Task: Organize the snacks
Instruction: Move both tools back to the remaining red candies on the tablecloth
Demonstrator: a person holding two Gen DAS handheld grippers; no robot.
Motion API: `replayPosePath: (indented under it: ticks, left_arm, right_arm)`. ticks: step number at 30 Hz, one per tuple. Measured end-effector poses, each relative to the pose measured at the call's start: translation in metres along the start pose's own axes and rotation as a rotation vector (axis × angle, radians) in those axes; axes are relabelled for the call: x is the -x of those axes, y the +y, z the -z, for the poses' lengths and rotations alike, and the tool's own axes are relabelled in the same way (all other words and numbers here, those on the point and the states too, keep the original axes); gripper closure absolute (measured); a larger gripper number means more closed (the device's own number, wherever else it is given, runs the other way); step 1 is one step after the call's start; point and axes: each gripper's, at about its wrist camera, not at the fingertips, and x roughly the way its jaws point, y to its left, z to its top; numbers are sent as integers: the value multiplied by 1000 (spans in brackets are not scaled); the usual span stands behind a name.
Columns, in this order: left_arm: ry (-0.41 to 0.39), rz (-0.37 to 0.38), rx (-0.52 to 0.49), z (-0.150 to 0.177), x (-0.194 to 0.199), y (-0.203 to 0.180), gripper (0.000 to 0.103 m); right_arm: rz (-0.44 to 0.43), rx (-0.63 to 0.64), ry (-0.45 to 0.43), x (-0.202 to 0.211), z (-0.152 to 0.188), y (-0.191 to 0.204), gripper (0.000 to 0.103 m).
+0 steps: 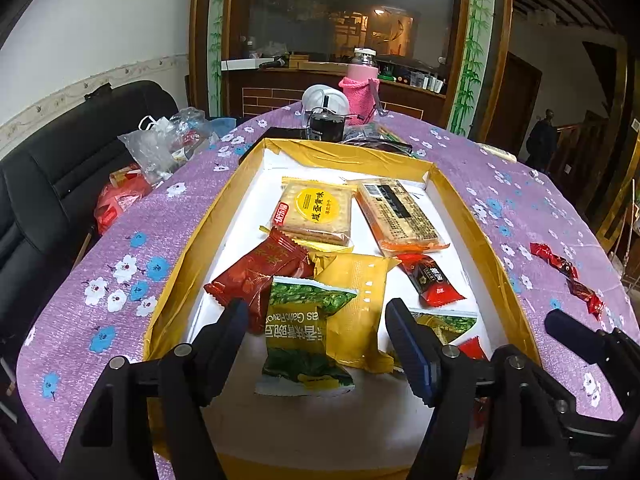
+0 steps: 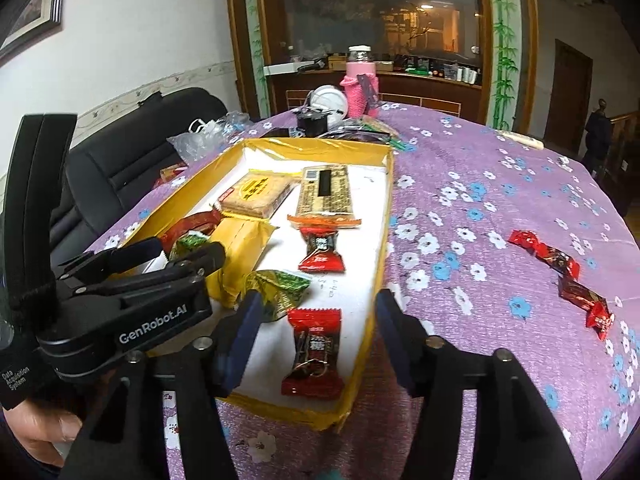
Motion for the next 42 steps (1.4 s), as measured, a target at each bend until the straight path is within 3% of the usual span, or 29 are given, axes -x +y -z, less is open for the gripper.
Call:
replayPosePath:
  ticks: [13,26,34,42]
  left_arm:
    - [-46,-50,-37,-2,14,-9,17]
    - [-84,-85,-98,-2,26,-28,13]
    - [-99,-59,-136,-8,35,-46,13]
    - [-92,2,-211,-9,39,-85,13]
  right_arm:
    - [38,-29,-40,13,0,-12,28]
    - [44,-82,-63,25,1,-34,28]
    - [50,-130,-82,36,2,-57,28]
    - [85,-289,-81,46,1,-119,28]
